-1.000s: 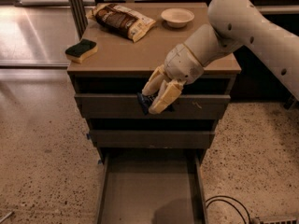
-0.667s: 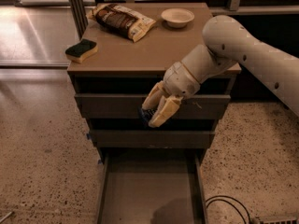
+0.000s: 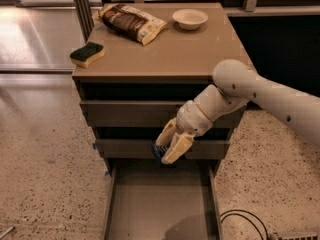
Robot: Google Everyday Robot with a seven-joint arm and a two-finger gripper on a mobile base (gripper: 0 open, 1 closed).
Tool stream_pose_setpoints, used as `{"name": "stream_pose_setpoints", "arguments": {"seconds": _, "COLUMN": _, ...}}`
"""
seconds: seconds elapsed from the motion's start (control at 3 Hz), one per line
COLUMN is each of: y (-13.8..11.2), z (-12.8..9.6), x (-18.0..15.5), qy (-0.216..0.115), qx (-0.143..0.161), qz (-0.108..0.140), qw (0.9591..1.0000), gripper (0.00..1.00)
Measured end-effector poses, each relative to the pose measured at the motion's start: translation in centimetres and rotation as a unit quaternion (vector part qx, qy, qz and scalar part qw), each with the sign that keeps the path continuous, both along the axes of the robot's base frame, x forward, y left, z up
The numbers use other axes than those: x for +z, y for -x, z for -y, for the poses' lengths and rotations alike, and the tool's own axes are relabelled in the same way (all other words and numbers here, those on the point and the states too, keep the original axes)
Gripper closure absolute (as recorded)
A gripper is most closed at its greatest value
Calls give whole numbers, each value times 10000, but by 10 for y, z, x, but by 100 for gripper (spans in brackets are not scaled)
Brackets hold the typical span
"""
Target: Place rxbar blueberry into bottom drawer
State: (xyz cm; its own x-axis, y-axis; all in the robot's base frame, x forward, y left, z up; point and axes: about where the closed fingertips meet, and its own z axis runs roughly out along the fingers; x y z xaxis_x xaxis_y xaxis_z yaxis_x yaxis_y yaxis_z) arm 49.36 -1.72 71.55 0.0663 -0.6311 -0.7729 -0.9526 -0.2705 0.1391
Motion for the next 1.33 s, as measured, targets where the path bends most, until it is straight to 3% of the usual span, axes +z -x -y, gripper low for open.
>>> {"name": "stream_pose_setpoints", "arguments": {"seconds": 0.33, "y": 3, "z": 0, "x": -11, "qy": -54, "qx": -10, "qz": -60, "qw": 10000, "gripper": 100}}
{"name": "stream_pose_setpoints", "arguments": {"seconds": 1.0, "y": 20, "z": 15, "x": -98, "qy": 54, "qx": -468, "qz": -369, "qw": 9982, "gripper": 100}}
{"name": "stream_pose_setpoints", "arguments": {"seconds": 1.33, "y": 23, "z": 25, "x": -143, "qy": 690, "qx": -925, "qz": -283, "qw": 9929, "gripper": 100}}
